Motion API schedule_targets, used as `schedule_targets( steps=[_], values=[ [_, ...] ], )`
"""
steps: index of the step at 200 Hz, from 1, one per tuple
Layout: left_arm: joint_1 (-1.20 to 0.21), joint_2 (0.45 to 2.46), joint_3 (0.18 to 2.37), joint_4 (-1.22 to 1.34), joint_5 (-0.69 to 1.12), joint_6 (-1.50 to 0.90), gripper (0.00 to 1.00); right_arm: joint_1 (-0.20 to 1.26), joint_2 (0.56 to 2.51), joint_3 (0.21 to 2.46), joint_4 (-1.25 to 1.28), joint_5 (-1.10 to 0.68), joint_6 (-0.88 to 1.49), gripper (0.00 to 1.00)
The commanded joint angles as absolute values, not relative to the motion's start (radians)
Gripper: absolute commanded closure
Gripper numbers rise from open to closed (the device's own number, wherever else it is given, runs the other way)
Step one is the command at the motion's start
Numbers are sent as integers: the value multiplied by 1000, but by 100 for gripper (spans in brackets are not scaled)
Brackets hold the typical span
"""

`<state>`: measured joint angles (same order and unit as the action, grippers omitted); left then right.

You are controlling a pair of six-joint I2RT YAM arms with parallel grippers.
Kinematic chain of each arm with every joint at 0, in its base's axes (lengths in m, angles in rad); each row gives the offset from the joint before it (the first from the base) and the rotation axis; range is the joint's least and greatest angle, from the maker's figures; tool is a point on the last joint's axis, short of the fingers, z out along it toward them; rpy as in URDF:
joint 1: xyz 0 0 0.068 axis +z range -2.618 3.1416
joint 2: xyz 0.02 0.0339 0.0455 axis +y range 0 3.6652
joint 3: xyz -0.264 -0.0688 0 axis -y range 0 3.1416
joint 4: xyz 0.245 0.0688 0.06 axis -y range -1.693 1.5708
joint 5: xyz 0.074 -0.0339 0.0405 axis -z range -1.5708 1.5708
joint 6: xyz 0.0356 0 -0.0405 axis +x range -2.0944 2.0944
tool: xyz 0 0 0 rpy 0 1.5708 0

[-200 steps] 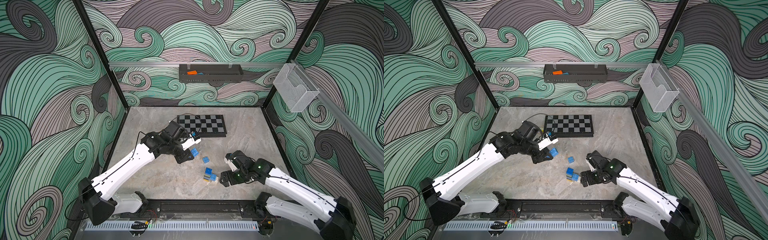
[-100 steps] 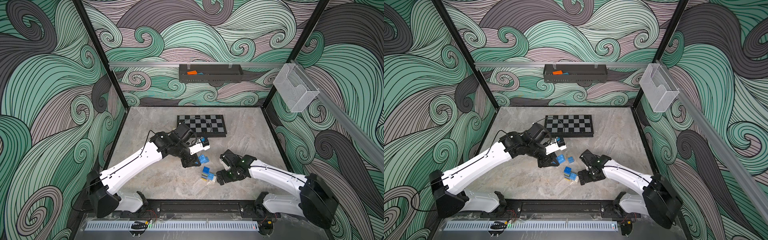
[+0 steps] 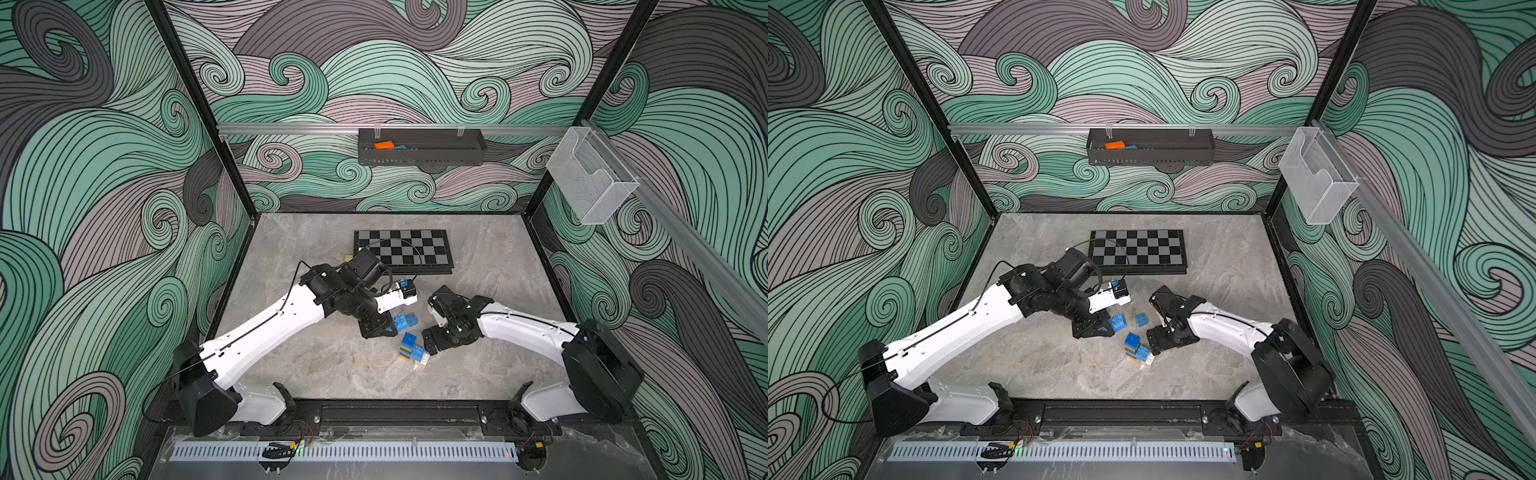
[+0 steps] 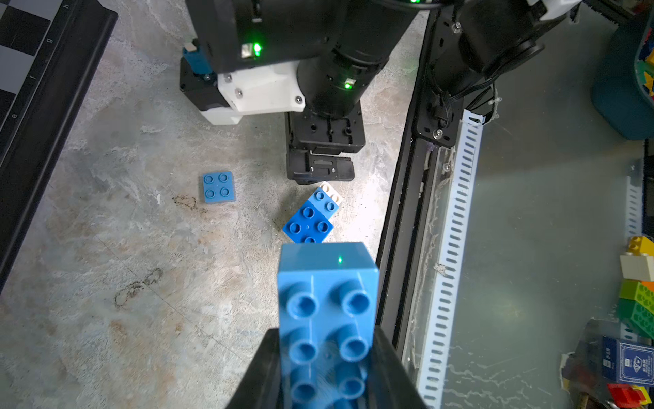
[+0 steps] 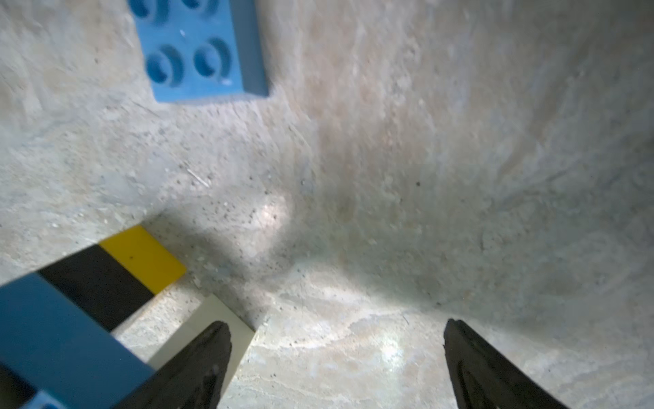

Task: Assemble a giraffe with lego
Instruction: Adjust the lego brick at the center of the board.

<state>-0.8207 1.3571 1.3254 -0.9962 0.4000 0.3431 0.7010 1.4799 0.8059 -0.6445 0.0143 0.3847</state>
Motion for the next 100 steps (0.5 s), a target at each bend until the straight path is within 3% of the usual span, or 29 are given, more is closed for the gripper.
schedule_targets(
  steps=[1, 30, 83, 100],
  values=[
    [-827, 1340, 1328, -1044, 367, 361, 100, 695, 1508, 835, -624, 1, 360, 3],
    [-827, 1331, 1316, -1071, 339, 360, 100, 689, 1479, 840, -648, 17, 343, 3],
    [-826, 1335, 1302, -1050, 325, 338, 100, 719, 1172, 769, -800, 14, 397, 3],
    [-826, 1338, 1301, -1042, 332, 345, 100, 756, 1152, 790, -835, -6, 452, 3]
  ],
)
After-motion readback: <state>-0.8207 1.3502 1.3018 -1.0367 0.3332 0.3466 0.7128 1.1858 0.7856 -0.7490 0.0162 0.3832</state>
